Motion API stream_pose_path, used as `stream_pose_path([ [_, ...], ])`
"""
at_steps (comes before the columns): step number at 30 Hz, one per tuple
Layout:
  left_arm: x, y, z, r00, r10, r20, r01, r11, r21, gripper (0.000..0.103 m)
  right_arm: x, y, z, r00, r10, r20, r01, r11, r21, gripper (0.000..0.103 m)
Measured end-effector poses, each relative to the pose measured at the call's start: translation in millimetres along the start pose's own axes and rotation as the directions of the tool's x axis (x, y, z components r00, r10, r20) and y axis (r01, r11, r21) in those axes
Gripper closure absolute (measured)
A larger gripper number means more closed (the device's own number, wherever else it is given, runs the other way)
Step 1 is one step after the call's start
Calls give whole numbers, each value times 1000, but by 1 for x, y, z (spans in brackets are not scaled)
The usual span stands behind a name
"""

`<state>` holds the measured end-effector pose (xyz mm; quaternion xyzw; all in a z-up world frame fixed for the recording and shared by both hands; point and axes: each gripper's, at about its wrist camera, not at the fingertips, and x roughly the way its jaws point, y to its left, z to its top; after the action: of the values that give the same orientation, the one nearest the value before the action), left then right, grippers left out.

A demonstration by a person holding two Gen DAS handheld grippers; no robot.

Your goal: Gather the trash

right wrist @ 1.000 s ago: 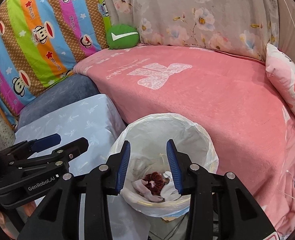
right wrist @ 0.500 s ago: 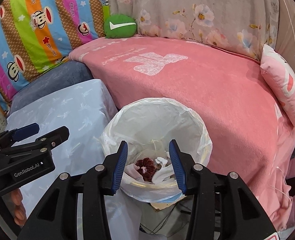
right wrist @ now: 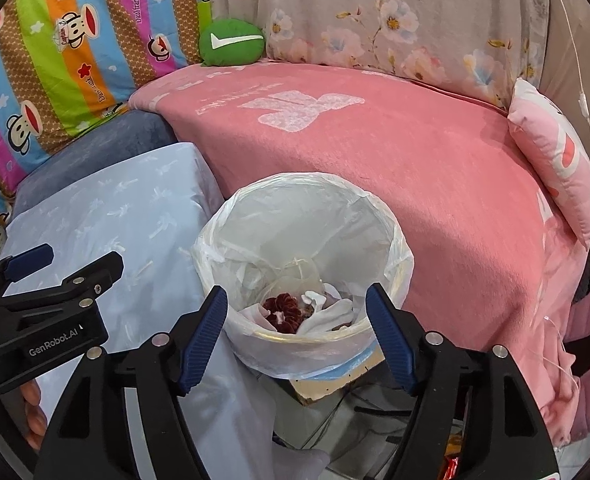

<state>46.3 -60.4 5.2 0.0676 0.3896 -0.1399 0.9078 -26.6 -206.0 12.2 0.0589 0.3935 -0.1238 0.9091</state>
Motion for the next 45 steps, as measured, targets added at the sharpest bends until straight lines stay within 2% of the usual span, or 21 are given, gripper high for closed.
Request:
stream_pose_path([
  [2,-1,0,-2,1000,3,0,-3,1000,-4,12,-1,0,-3,1000,-5,-2,5,1000,4,25],
  [7,-4,-3,-5,1000,11,4,-11,1000,1,11,-2,-2,-8,1000,-16,-2,16,1000,11,19],
  [22,-7,-10,-9,999,34,-1,-34,999,7,11,-5,-8,-11,999,-43,17,42,999,16,15],
  [25,-8,-11,-10,999,38,-2,-38,999,5,11,-6,-9,-11,999,-43,20,42,999,17,6],
  [45,-13,-15,-13,998,64,3,-64,998,-2,8,-14,-7,-17,997,-69,36,69,998,1,6],
])
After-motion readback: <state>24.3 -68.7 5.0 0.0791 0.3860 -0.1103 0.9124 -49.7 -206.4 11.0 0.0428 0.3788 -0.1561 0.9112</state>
